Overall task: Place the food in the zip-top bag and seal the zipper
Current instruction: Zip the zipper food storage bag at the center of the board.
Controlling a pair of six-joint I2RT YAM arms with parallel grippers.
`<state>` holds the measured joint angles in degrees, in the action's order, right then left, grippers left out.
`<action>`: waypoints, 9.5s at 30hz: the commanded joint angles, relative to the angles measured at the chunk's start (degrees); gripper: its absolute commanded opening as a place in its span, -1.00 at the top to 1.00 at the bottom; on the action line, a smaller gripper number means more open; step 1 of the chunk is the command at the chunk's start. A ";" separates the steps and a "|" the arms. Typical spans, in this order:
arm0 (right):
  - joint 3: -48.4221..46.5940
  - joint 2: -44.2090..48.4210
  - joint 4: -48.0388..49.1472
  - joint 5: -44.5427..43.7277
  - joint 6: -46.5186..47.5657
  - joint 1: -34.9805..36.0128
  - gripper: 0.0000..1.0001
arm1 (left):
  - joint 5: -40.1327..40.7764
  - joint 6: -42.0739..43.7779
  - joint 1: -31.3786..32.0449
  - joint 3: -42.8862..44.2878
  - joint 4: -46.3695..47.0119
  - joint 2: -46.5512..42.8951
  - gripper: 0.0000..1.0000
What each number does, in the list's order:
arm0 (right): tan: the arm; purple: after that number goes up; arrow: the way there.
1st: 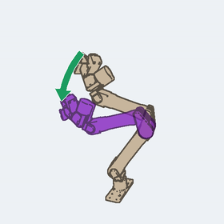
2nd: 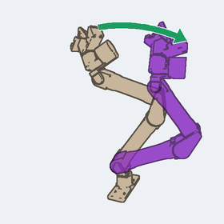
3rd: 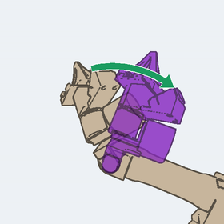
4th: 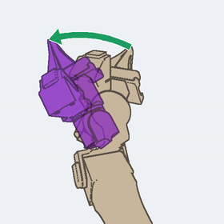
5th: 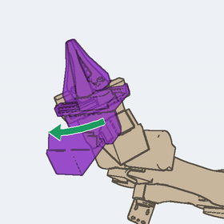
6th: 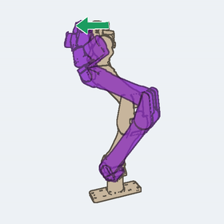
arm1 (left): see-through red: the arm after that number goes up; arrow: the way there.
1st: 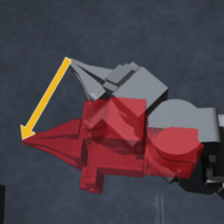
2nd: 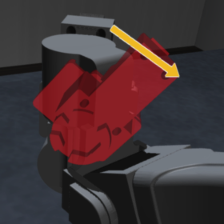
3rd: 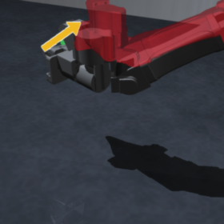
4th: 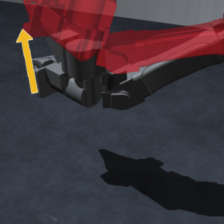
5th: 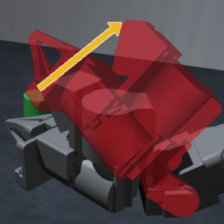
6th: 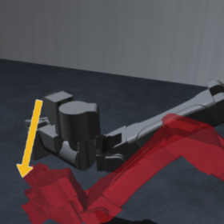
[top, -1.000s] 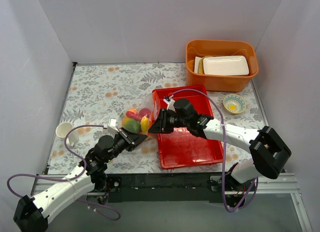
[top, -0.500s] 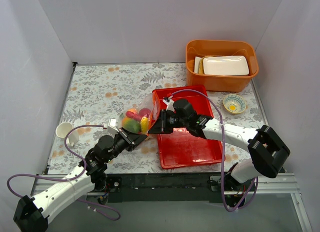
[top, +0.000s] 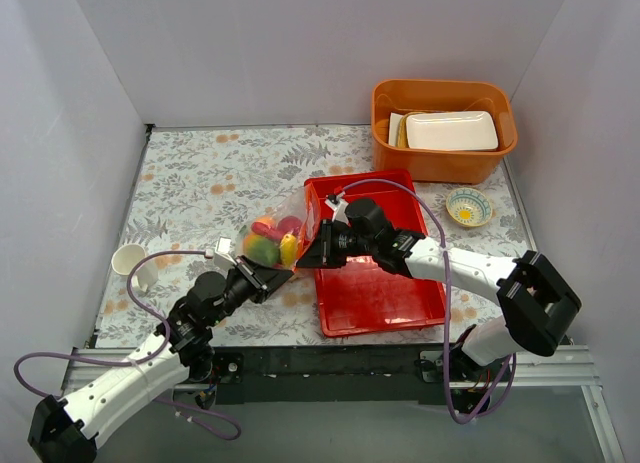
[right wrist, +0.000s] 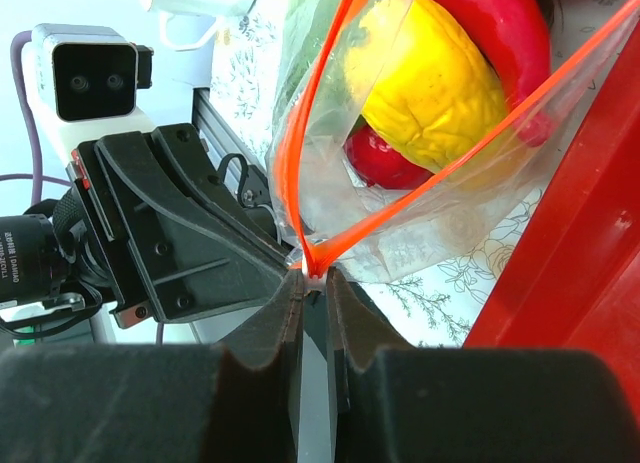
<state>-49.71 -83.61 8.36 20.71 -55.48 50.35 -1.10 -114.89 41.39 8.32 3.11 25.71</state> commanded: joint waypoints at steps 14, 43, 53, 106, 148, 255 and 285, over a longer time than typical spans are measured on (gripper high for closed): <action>-0.38 2.67 -1.33 -3.57 1.08 -0.95 0.81 | 0.22 -0.16 -0.17 0.82 -7.42 -5.41 1.00; 0.32 3.37 -2.74 -4.01 2.22 -2.97 0.78 | 2.95 0.37 -0.17 3.72 -14.98 -7.35 1.00; 0.49 3.28 -2.30 -3.13 2.49 -4.91 0.78 | 3.48 0.54 -0.17 4.60 -16.38 -7.52 1.00; 0.14 1.52 1.66 2.41 0.55 -4.20 0.77 | -3.73 -2.88 -0.17 2.14 8.93 11.38 -0.16; 0.85 1.08 1.75 4.25 0.46 -4.20 0.77 | -1.71 -0.86 -0.17 3.11 12.80 16.12 0.95; -4.87 -3.84 2.01 8.29 4.42 -16.24 0.73 | 5.85 -4.02 -0.17 5.31 -32.90 -16.92 1.00; -9.88 -10.08 0.96 8.56 10.04 -23.10 0.74 | 7.96 -4.90 -0.17 7.15 -38.88 -21.06 1.00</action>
<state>-56.40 -93.14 7.42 30.87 -47.55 29.19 5.41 -114.89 41.39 13.17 -32.99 4.99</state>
